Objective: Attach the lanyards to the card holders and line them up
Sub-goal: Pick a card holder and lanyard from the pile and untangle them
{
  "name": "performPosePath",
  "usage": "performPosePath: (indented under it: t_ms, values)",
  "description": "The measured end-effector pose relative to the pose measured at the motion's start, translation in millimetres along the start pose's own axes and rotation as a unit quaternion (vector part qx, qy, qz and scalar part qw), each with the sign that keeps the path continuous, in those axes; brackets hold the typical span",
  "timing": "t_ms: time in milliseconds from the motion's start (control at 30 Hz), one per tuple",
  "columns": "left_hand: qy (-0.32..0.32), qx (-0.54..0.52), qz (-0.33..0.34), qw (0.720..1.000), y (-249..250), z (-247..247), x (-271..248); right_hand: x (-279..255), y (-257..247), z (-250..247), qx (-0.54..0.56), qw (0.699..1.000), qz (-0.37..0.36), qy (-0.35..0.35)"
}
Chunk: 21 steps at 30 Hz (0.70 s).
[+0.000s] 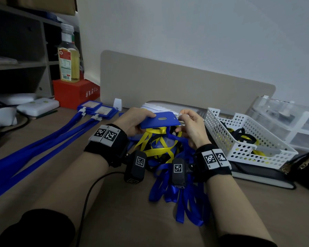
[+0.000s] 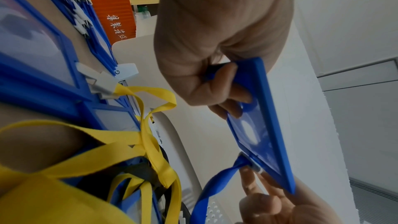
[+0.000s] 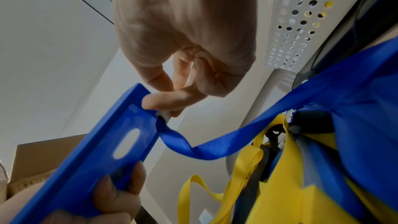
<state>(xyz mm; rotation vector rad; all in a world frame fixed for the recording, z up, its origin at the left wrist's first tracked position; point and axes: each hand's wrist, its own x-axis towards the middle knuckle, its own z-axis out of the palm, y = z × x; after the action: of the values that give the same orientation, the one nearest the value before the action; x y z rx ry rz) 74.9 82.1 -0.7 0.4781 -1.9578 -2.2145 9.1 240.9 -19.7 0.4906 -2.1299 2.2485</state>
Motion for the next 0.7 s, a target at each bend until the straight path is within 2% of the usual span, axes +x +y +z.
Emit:
performPosePath:
  t_ms: [300,700]
  values:
    - [0.016,0.017,0.003,1.000,-1.6,-1.4,4.4,-0.1,1.7,-1.6,0.001,0.999,-0.019,-0.025]
    - [0.015,-0.025,-0.003,1.000,-1.4,-4.4,3.3,0.9,4.1,-1.8,-0.016,0.999,-0.030,-0.037]
